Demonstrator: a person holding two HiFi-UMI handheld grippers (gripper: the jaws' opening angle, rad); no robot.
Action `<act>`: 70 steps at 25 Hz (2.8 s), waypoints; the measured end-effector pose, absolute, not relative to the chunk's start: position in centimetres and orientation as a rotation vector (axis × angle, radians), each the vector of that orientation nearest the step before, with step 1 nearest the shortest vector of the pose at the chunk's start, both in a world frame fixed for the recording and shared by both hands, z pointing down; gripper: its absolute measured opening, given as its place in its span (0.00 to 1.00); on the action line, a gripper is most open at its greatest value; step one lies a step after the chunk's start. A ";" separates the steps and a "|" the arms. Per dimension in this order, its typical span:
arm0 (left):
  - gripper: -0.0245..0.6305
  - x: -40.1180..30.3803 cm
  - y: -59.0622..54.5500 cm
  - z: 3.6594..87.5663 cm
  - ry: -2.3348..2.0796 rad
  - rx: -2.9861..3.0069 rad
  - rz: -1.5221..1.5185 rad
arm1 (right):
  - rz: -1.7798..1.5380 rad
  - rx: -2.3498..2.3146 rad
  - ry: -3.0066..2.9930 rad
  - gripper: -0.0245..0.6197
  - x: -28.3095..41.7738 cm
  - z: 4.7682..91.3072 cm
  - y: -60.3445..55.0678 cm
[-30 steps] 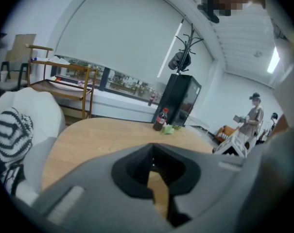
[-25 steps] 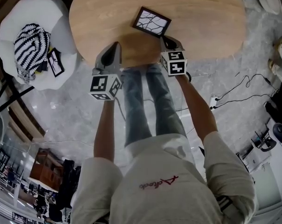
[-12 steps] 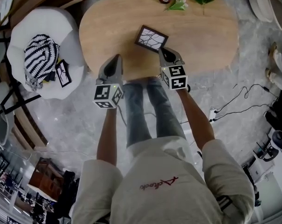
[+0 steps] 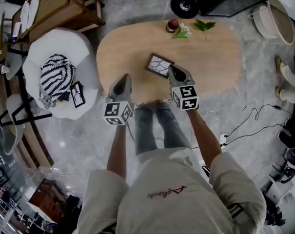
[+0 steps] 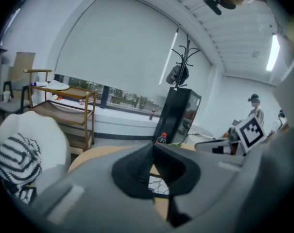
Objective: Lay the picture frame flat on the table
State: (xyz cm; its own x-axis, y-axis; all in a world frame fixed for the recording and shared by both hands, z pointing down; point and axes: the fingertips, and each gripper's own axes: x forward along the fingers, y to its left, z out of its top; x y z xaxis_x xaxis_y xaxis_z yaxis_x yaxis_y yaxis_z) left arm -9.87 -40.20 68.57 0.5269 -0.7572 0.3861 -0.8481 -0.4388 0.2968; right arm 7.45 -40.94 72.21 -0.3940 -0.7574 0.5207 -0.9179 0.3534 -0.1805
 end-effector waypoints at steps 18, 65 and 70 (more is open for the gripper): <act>0.04 -9.2 -43.1 54.0 -1.320 2.477 0.142 | 0.379 1.536 -2.383 0.04 9.0 54.8 -43.3; 0.04 -10.2 -45.7 36.5 -1.382 2.673 0.102 | 0.216 1.718 -2.486 0.04 9.8 37.5 -45.0; 0.04 -10.4 -46.2 36.4 -1.375 2.688 0.101 | 0.202 1.734 -2.478 0.04 9.4 37.8 -45.1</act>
State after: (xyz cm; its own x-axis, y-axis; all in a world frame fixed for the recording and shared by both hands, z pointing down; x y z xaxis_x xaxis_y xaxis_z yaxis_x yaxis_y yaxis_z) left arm -10.37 -46.18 36.38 0.5848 -0.8031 0.1142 -0.8112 -0.5797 0.0769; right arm 9.38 -45.15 37.76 -0.3417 -0.9250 0.1661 -0.9397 0.3389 -0.0456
